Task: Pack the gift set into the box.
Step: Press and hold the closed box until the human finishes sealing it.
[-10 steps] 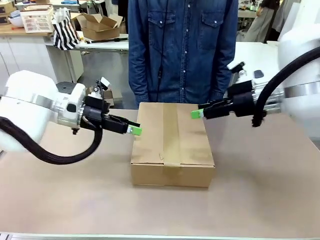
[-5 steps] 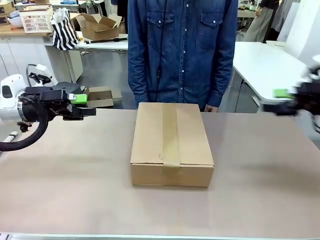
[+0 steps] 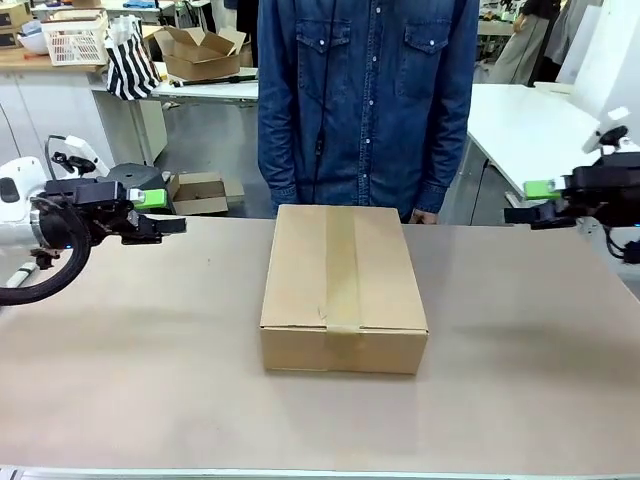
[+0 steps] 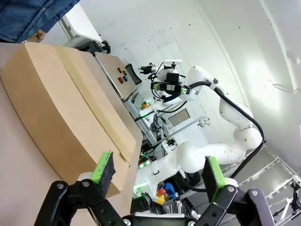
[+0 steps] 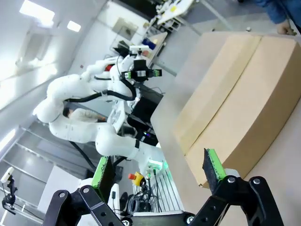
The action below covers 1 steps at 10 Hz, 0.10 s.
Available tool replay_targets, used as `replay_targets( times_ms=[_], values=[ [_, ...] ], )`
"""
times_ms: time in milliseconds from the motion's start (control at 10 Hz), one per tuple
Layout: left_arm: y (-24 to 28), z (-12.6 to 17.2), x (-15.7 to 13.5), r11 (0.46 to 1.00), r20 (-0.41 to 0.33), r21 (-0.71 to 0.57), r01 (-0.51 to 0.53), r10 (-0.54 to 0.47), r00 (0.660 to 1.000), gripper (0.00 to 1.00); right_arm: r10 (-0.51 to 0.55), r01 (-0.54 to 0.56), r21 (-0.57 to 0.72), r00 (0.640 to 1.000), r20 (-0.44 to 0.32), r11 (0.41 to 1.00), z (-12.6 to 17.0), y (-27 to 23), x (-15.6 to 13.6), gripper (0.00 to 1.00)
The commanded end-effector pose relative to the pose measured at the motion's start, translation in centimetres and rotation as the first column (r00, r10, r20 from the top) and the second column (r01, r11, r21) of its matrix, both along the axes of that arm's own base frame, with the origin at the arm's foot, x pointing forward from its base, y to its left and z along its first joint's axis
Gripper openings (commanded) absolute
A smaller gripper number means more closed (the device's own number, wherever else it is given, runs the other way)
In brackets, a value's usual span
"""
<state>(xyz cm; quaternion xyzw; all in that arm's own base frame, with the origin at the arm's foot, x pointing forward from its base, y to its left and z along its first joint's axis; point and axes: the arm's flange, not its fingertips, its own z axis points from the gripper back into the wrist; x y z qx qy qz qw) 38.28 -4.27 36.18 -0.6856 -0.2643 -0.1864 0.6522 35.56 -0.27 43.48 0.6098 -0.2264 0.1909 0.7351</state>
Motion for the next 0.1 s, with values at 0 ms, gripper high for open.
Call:
replay_targets(
  times_ms=[0],
  values=[
    [-0.17,0.47,-0.17,1.0,0.001,0.013,-0.004,0.004,1.0,1.0,-0.029,0.029,0.005,1.0,-0.006,1.0,0.23,-0.43,0.07,1.0]
  ],
)
